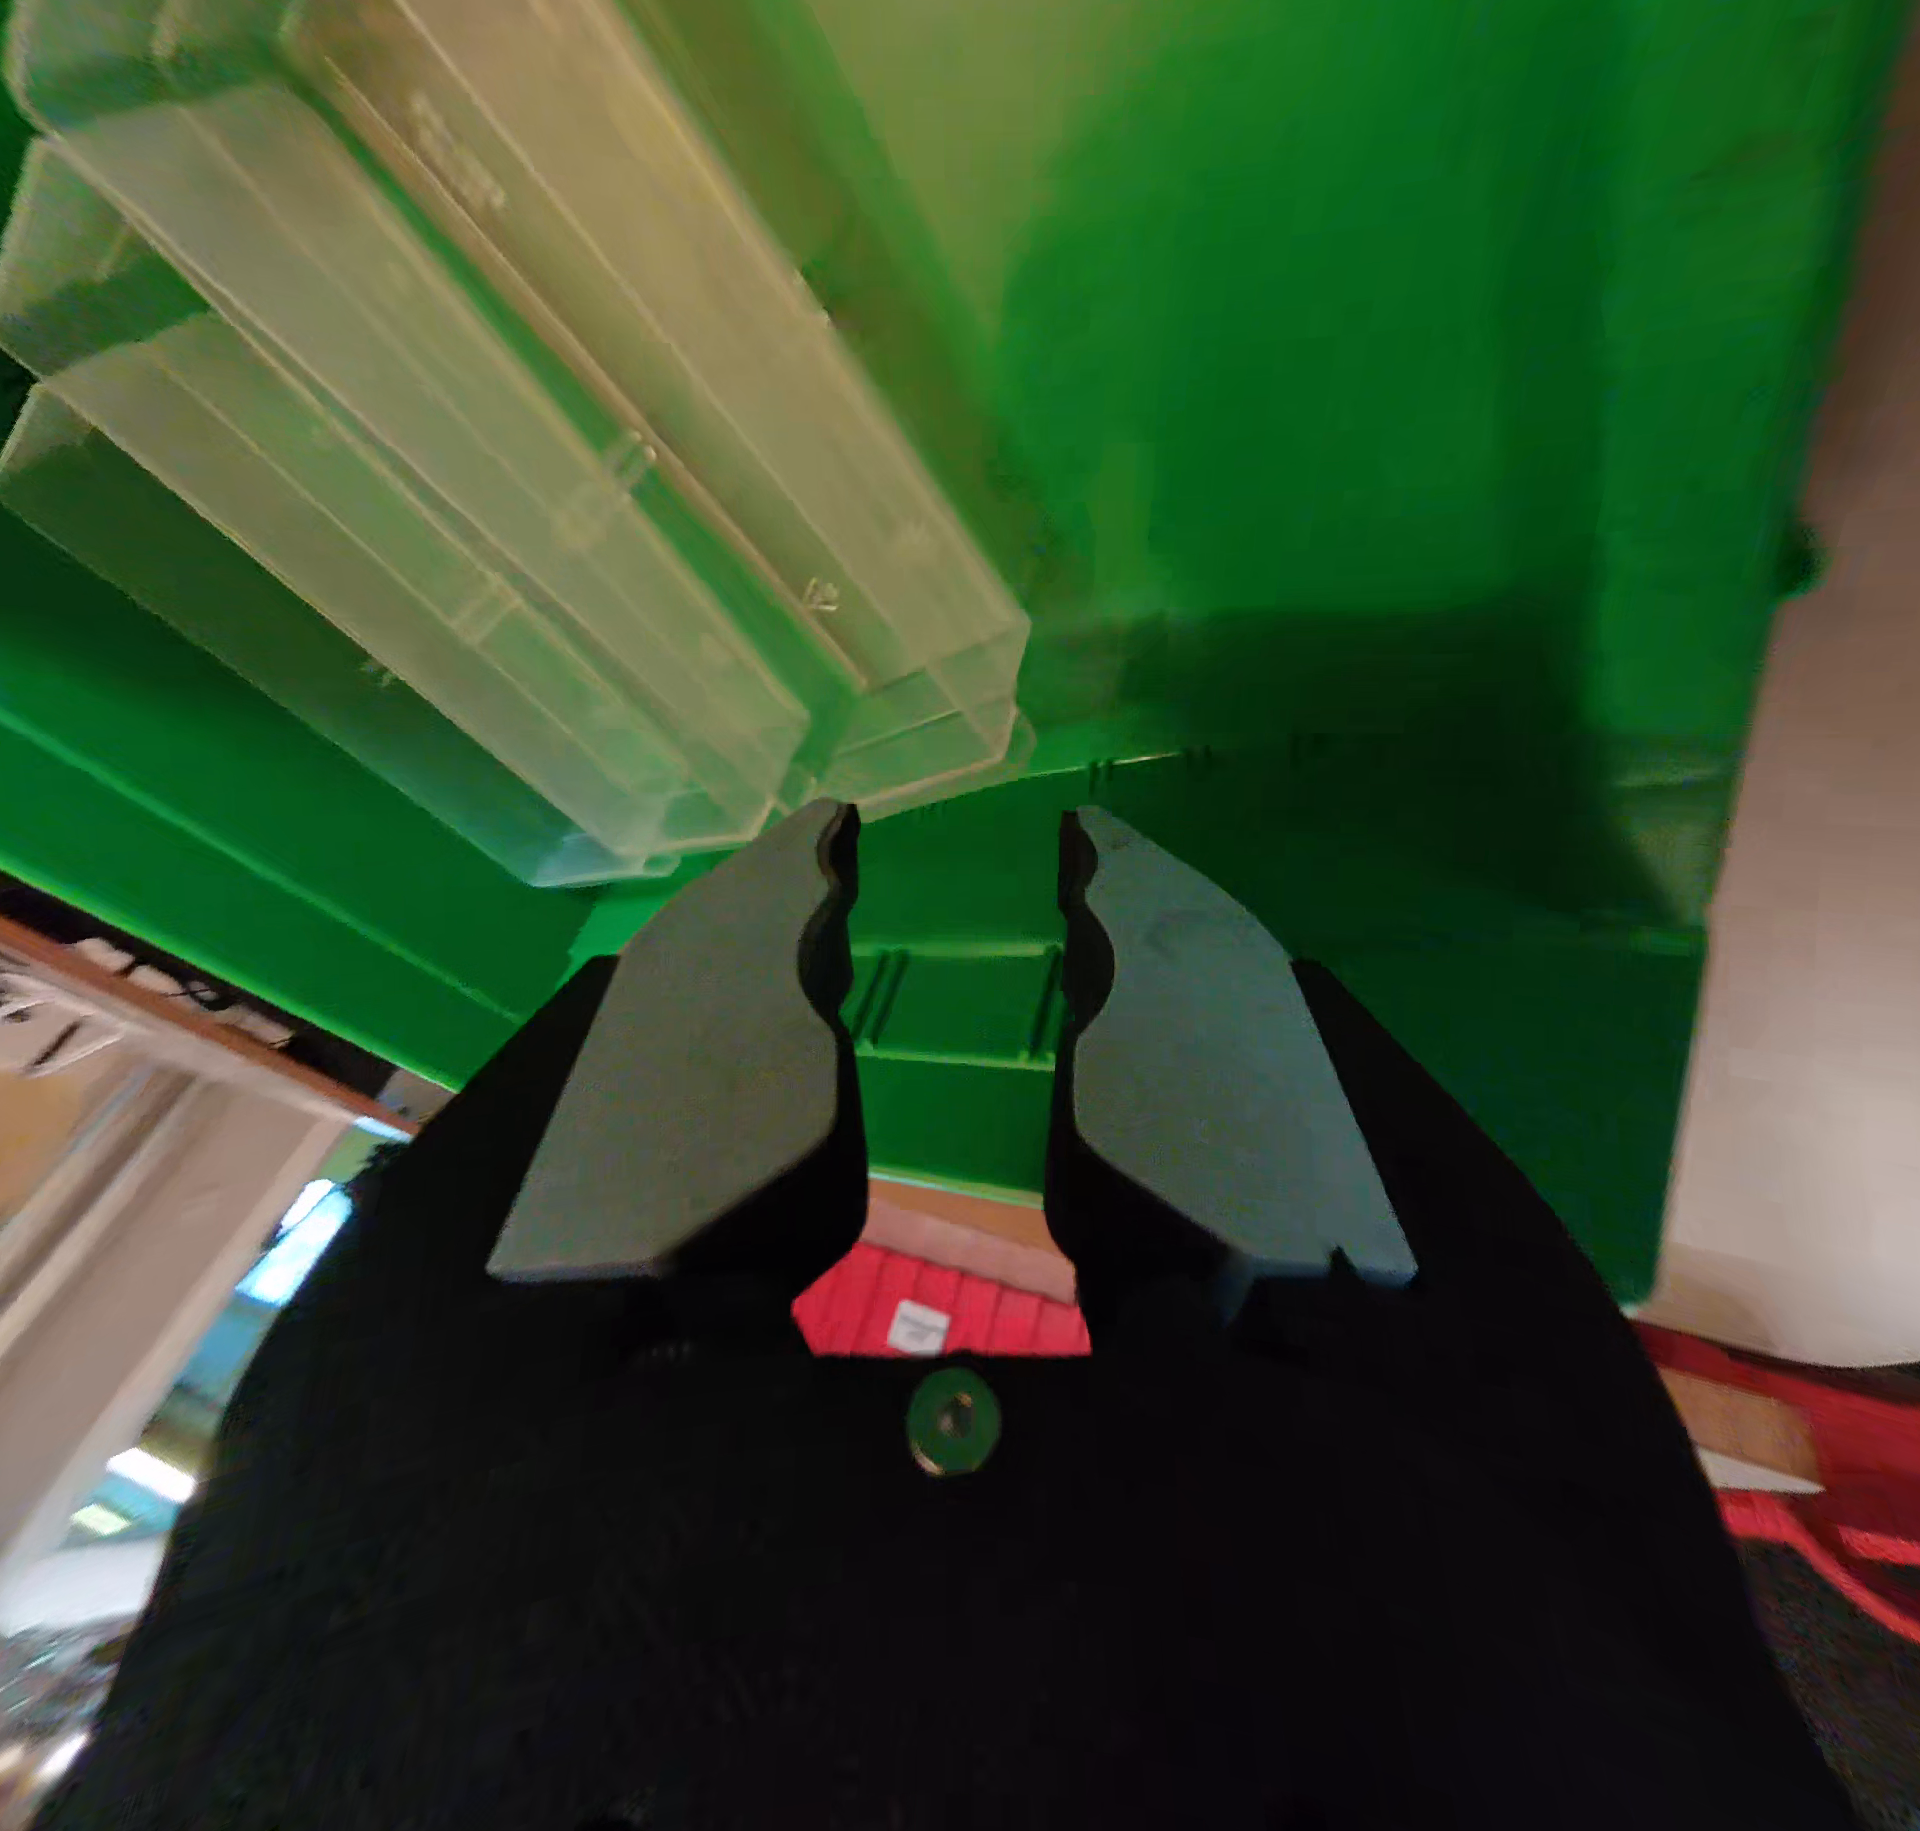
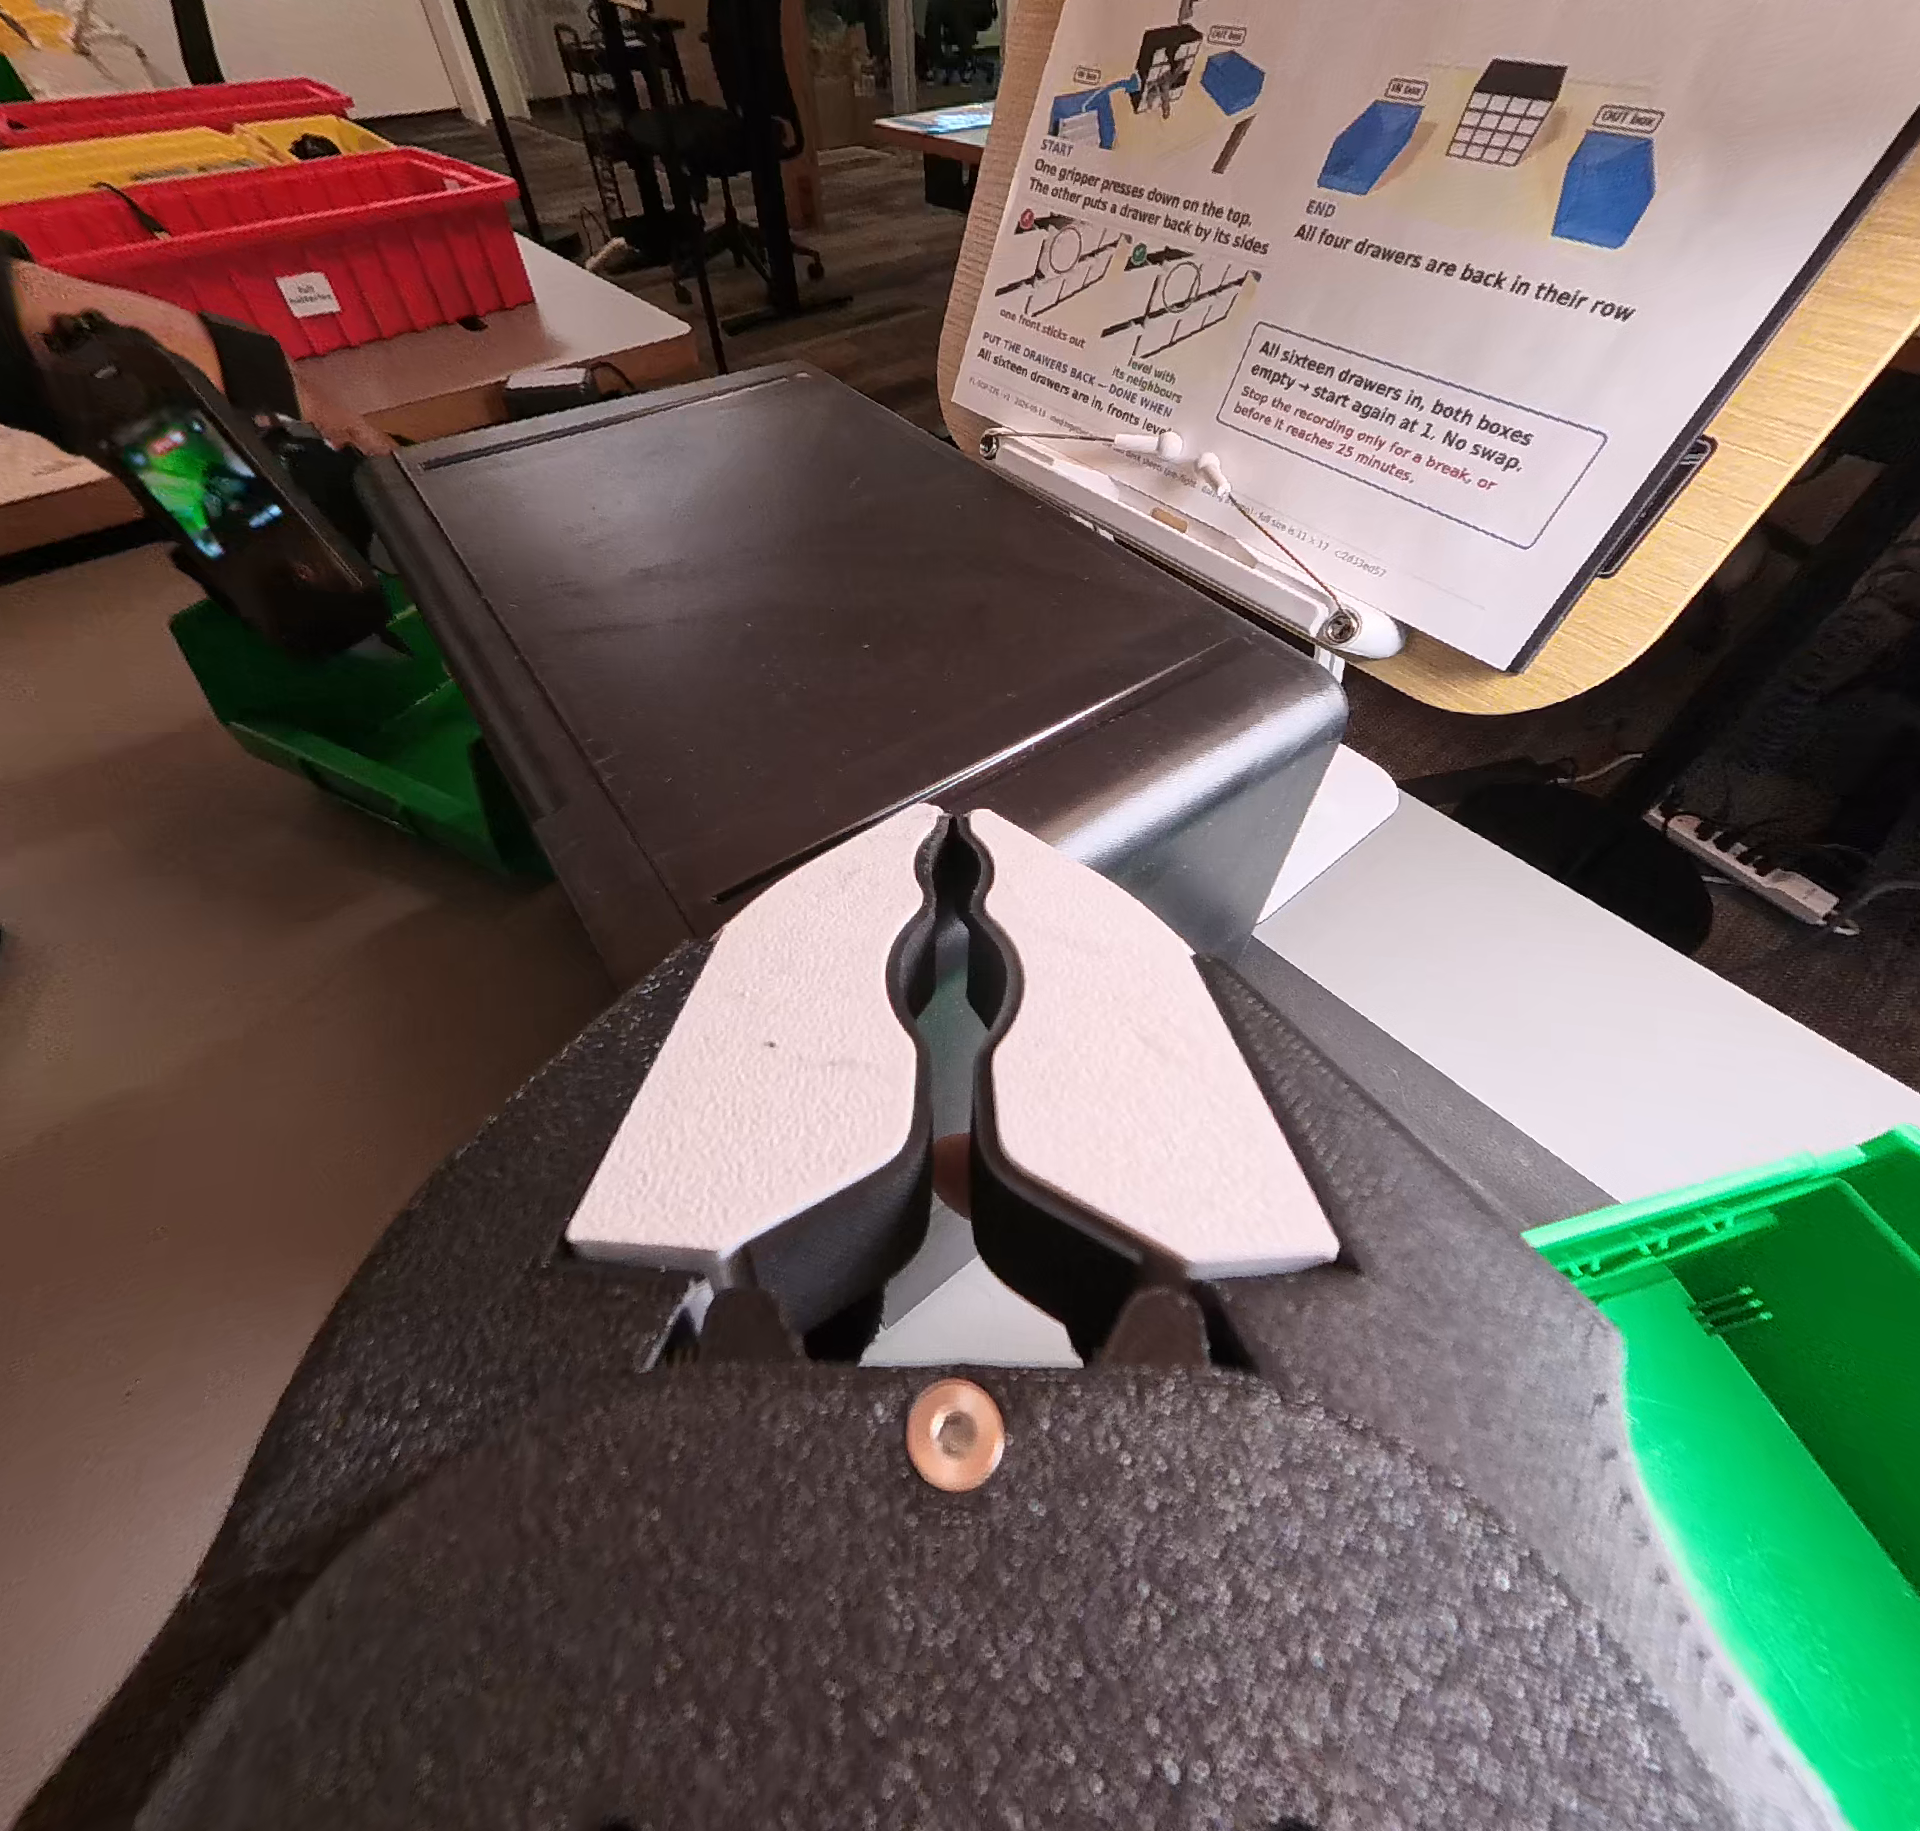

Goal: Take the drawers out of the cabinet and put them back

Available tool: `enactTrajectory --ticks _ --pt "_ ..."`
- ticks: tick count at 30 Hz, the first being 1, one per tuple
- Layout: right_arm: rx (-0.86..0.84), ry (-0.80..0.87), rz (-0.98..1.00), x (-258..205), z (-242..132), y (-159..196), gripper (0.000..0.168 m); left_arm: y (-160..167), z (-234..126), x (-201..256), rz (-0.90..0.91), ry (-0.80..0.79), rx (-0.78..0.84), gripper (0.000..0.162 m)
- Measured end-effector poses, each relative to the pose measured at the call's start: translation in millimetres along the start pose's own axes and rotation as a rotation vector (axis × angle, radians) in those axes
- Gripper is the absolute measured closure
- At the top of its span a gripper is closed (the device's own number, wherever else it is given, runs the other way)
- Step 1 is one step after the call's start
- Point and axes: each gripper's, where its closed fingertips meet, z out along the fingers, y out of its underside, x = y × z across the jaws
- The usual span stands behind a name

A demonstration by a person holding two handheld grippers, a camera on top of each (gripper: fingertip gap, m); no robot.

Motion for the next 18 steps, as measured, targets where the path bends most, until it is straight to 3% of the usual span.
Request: enactTrajectory --ticks 5,9,18 --pt "0.005 -0.004 0.002 0.1 0.1 0.0 0.168 11.3 24.3 -11.6 0.195 -0.108 -0.136 0.121" --pt "0.011 -0.015 0.010 0.1 0.1 -0.1 0.168 13.6 34.0 -14.1 0.291 -0.138 -0.182 0.132" --pt "0.014 -0.024 0.014 0.1 0.0 -0.3 0.168 -12.2 -10.4 16.2 0.054 -0.008 0.120 0.142"
